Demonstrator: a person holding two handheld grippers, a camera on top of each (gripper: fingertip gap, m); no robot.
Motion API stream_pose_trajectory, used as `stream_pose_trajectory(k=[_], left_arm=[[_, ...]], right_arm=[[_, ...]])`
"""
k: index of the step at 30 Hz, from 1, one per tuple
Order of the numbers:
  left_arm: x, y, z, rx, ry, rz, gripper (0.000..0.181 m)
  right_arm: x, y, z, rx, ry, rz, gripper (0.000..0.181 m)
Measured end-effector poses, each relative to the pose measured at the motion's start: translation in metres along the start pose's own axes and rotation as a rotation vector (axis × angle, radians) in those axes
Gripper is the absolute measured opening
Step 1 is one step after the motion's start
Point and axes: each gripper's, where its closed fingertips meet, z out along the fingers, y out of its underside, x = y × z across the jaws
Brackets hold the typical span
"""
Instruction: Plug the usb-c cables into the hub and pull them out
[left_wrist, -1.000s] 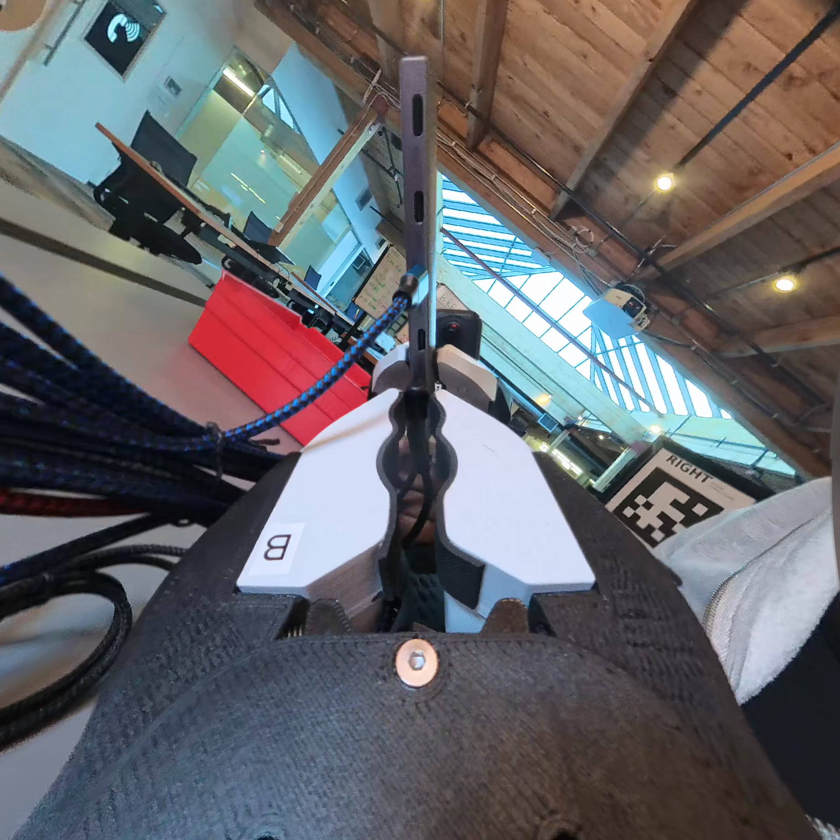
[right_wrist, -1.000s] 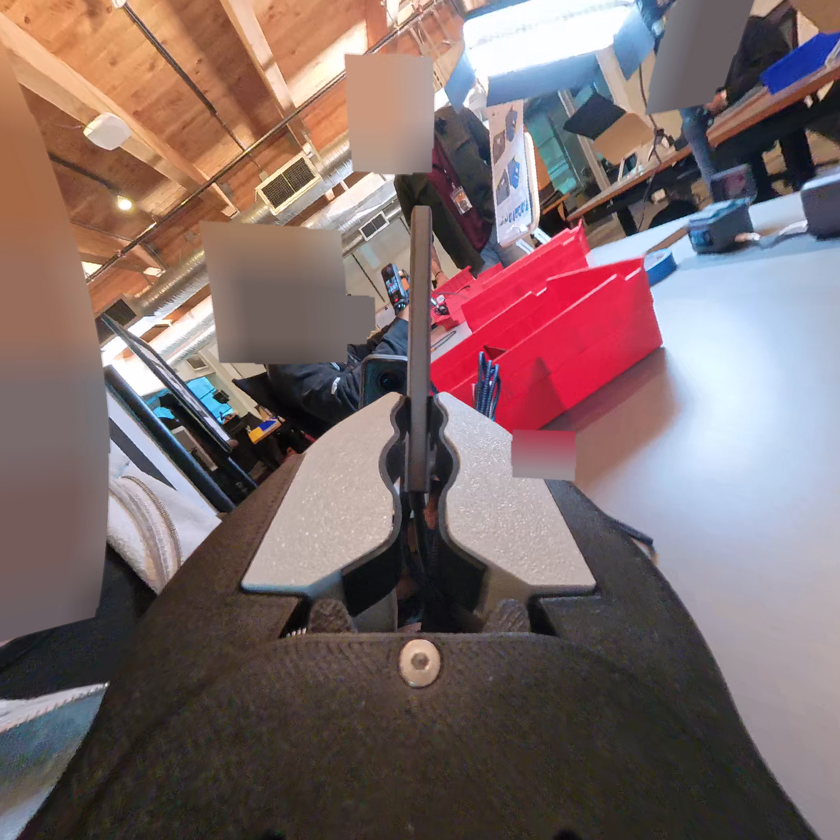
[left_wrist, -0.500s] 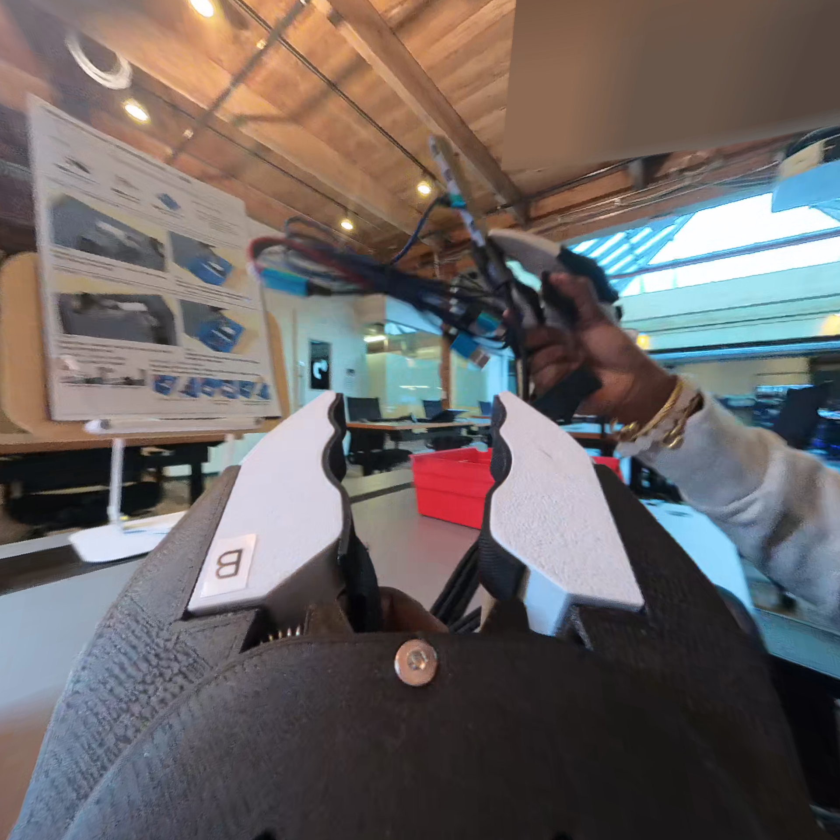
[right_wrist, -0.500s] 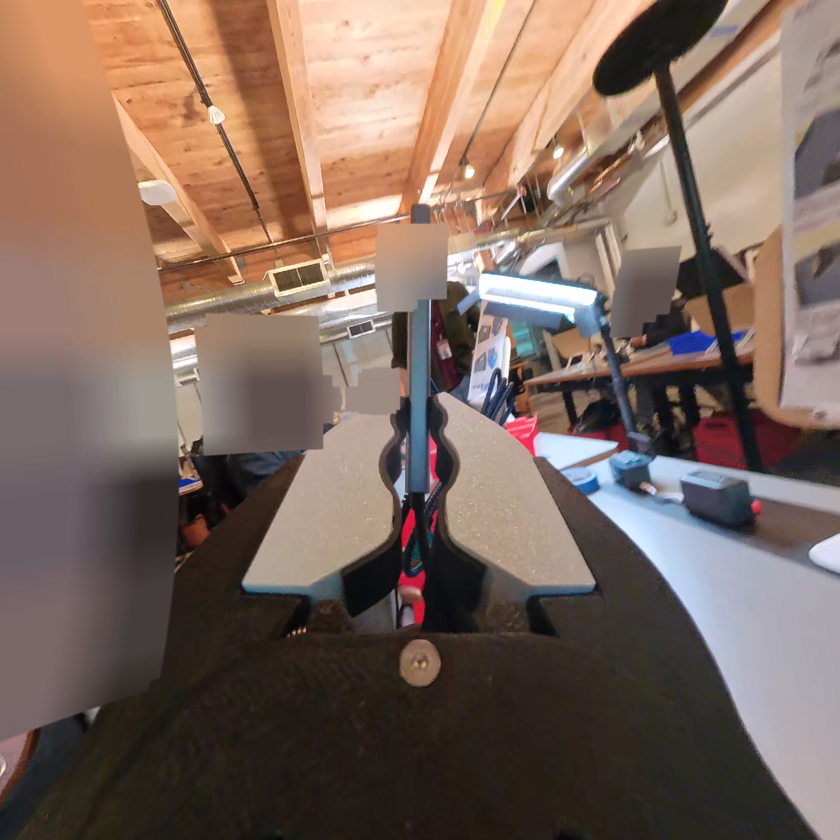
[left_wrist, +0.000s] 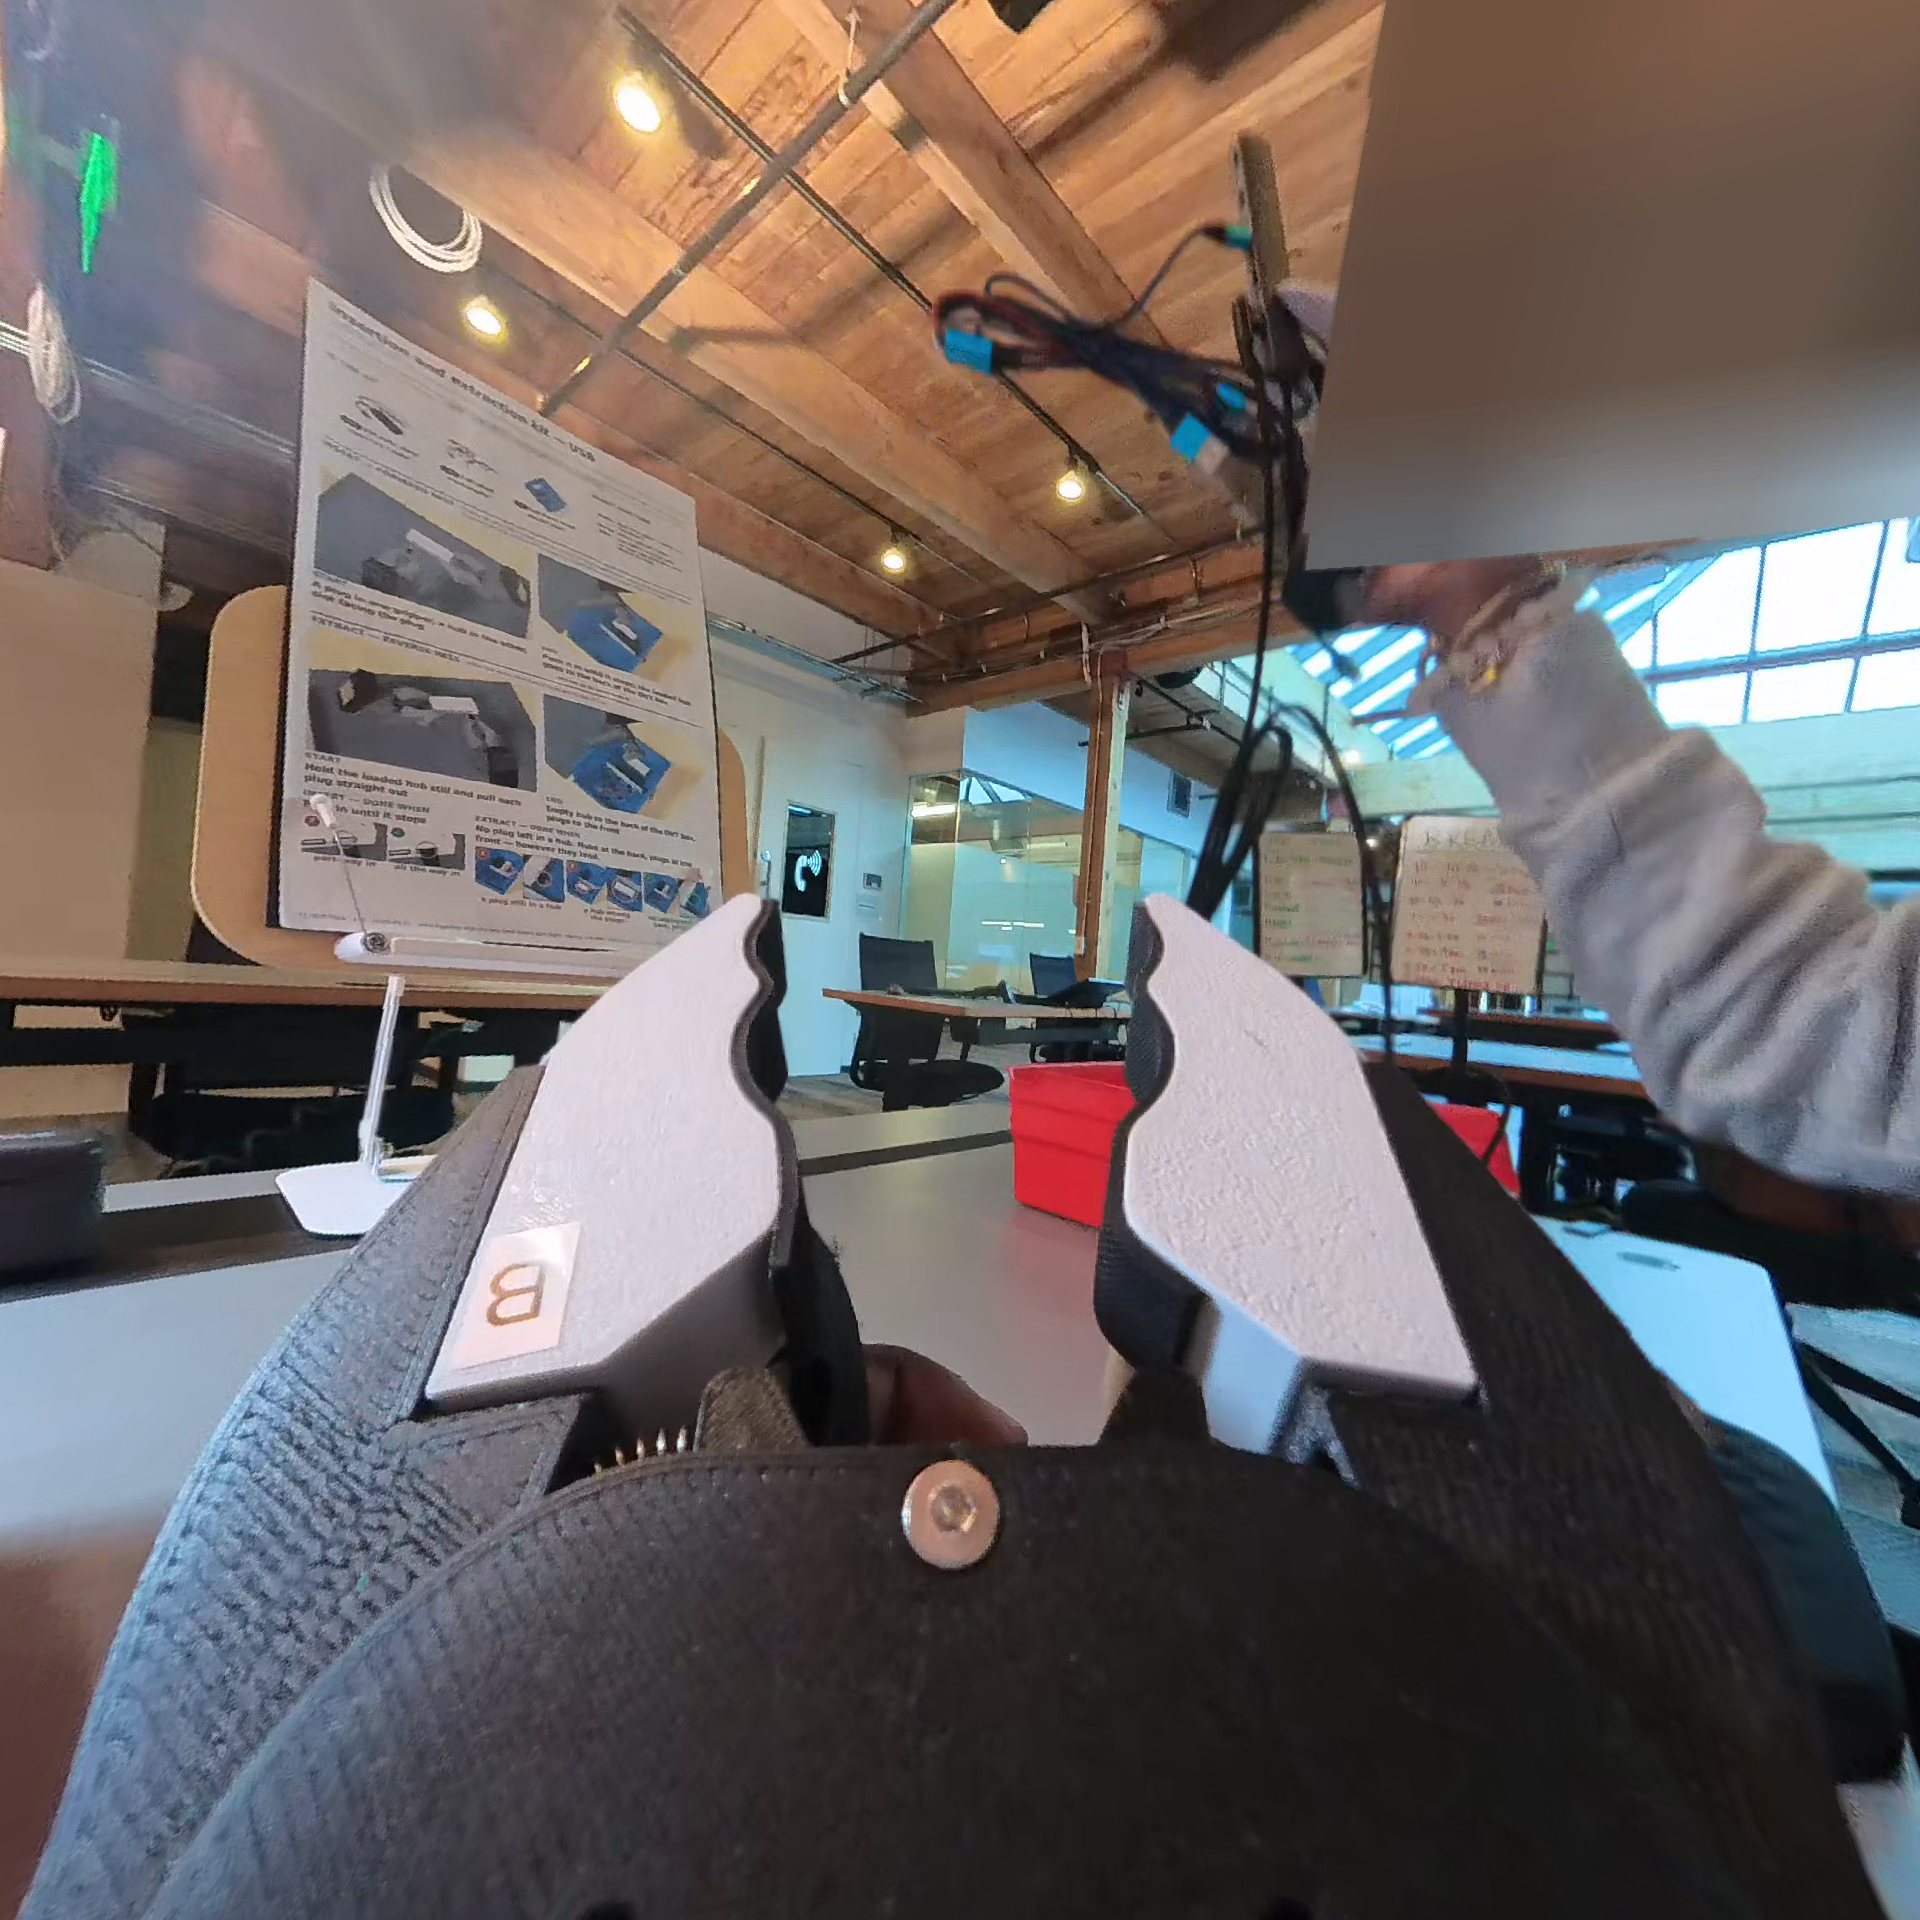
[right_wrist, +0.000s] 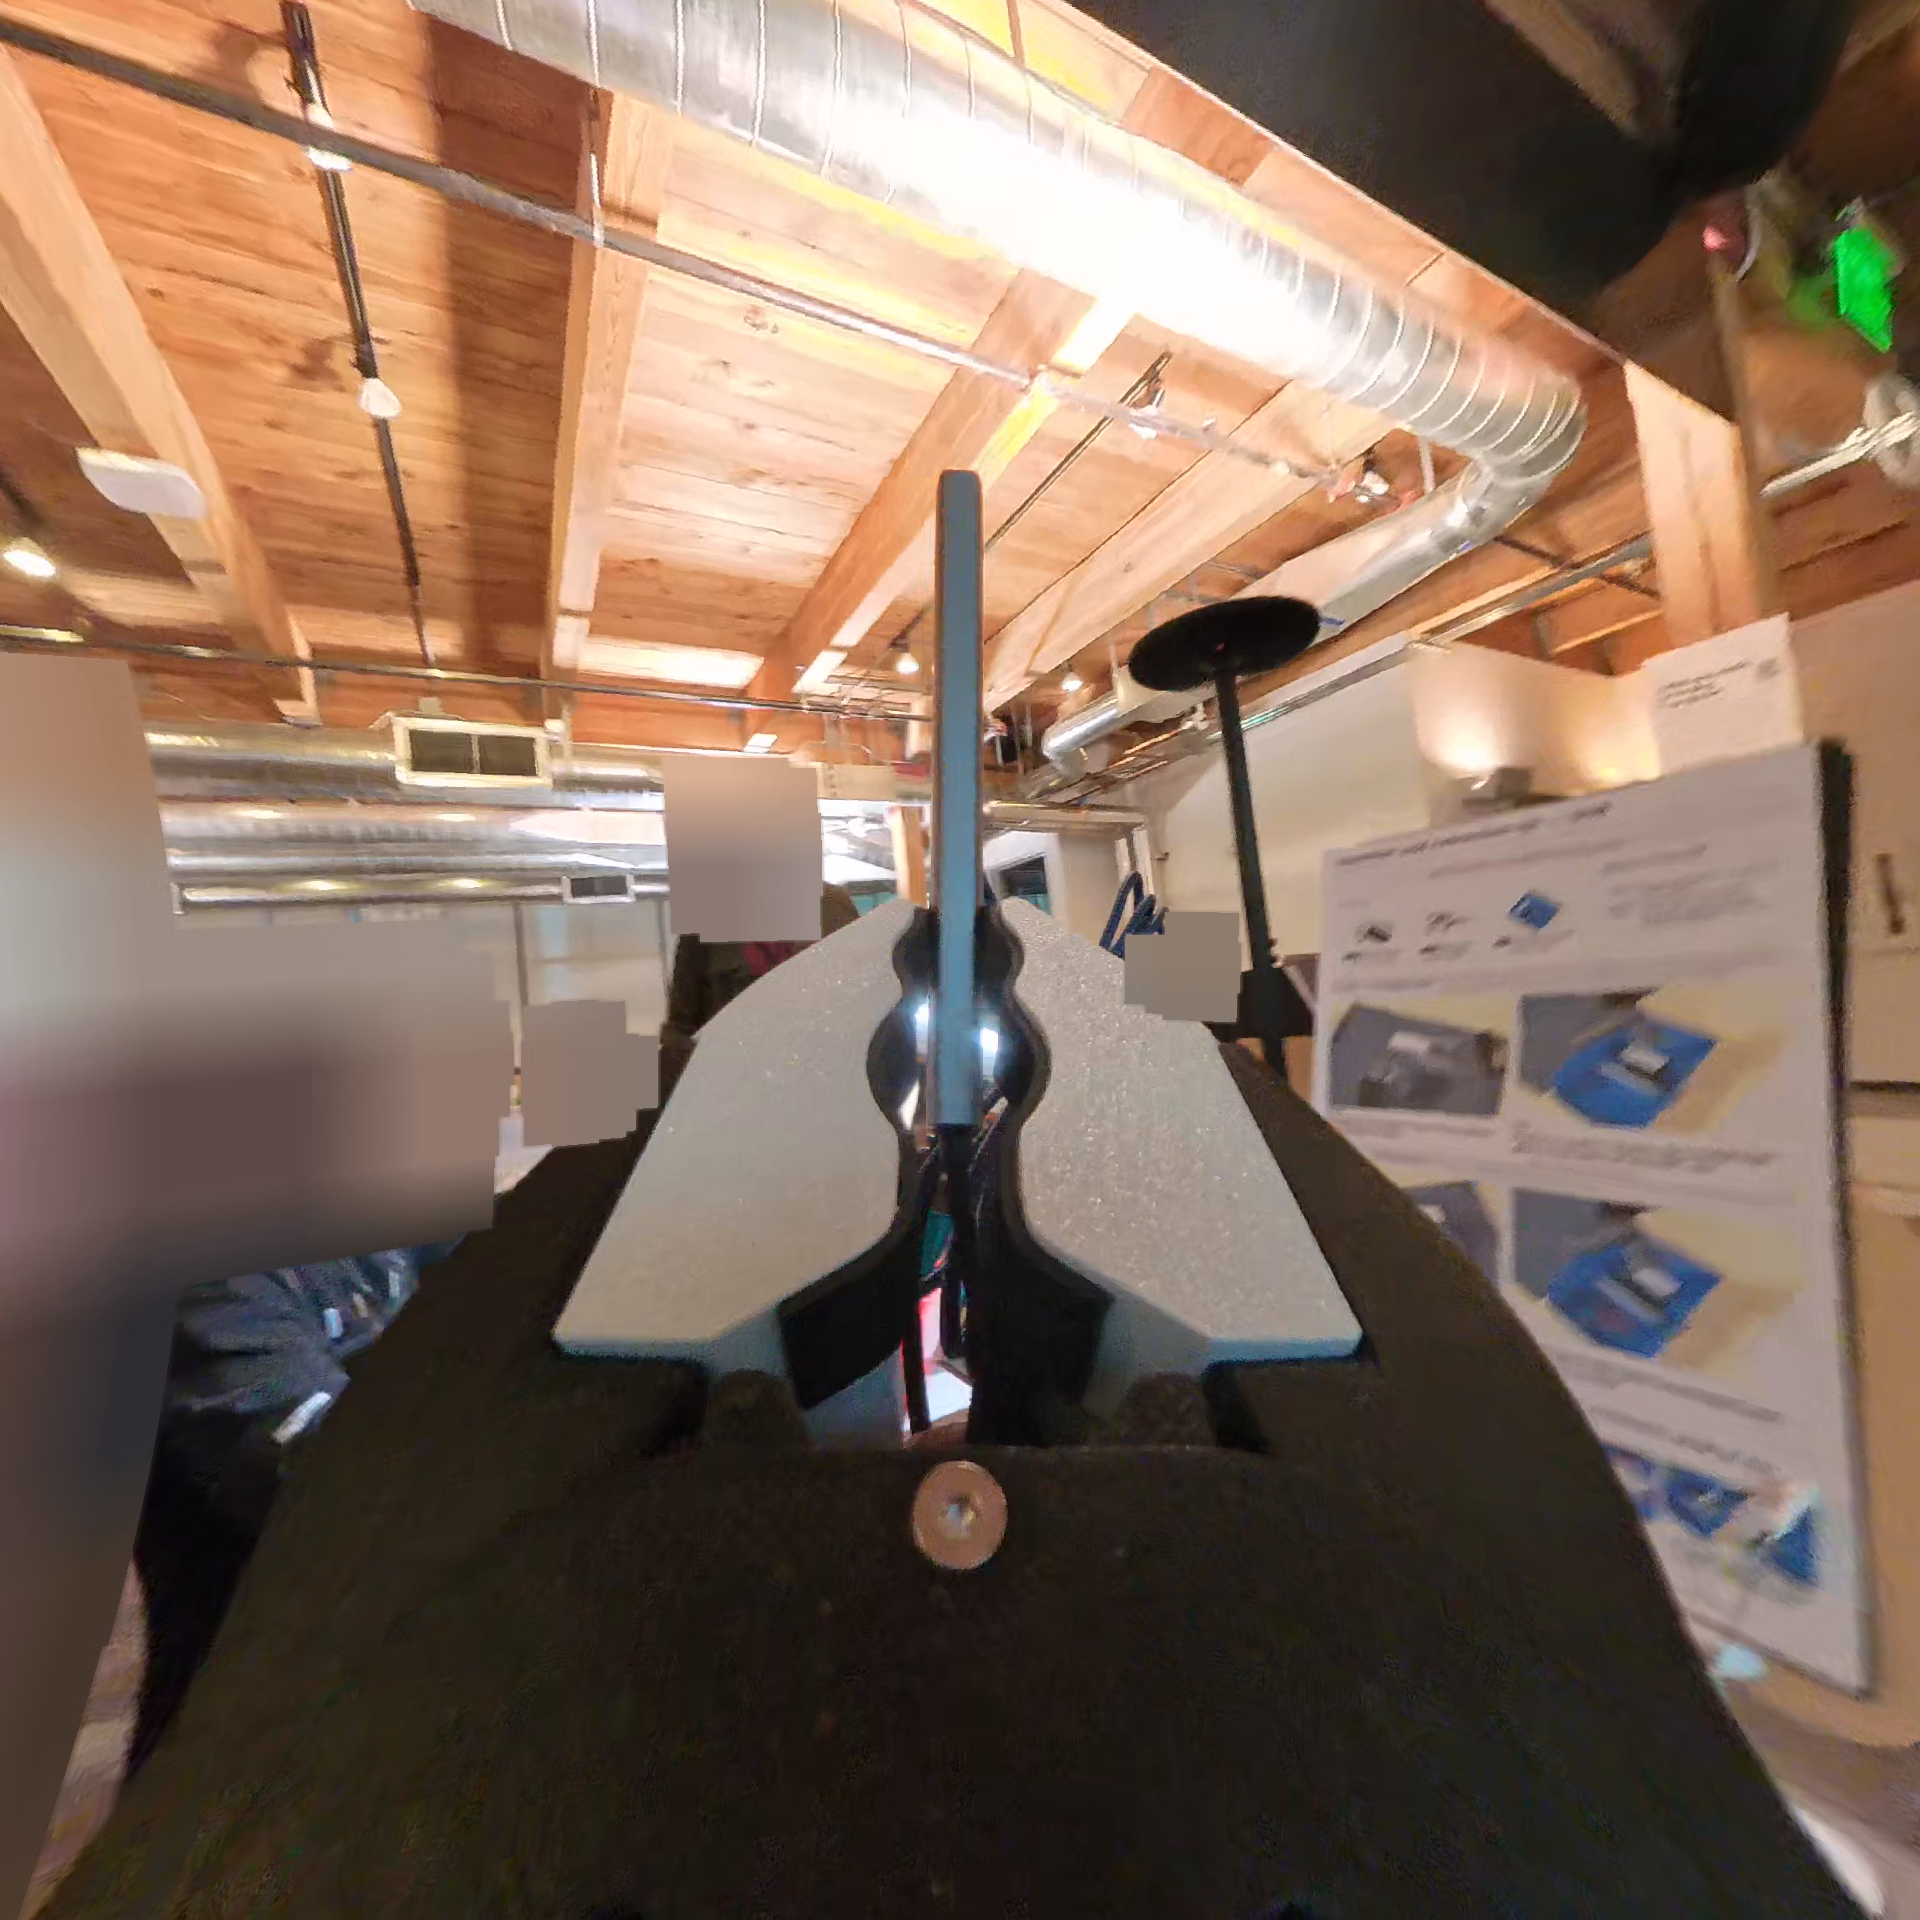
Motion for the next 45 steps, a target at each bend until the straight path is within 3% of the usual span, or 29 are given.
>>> stream_pose_trajectory(k=[1,5,11,21,30,32,34,38,45], left_arm=[[0.001,0.001,0.001,-0.008,0.002,0.012,0.063],[0.001,0.001,0.0,-0.005,-0.001,0.013,0.063],[-0.004,-0.001,-0.001,0.01,-0.018,-0.015,0.062],[-0.002,0.006,0.001,-0.03,-0.014,0.007,0.061],[-0.002,0.008,0.0,-0.044,-0.015,0.002,0.058],[-0.003,0.008,0.0,-0.044,-0.018,-0.001,0.057],[-0.004,0.008,0.0,-0.043,-0.02,-0.005,0.057],[-0.003,0.009,0.0,-0.046,-0.019,0.001,0.057],[-0.001,0.009,0.0,-0.051,-0.016,0.022,0.056]], right_arm=[[0.005,-0.012,0.005,-0.01,0.006,-0.023,0.009],[0.033,-0.051,0.012,-0.072,0.016,-0.035,0.009],[0.09,-0.085,-0.014,-0.069,0.019,0.013,0.009],[0.125,-0.085,-0.06,-0.082,0.053,0.025,0.009],[0.144,-0.021,-0.137,-0.129,0.094,-0.066,0.009],[0.156,-0.003,-0.161,-0.121,0.193,-0.072,0.009],[0.173,0.015,-0.189,-0.082,0.386,-0.031,0.009],[0.179,0.061,-0.235,-0.049,0.638,-0.013,0.009],[0.172,0.142,-0.268,-0.151,0.652,0.19,0.01]])
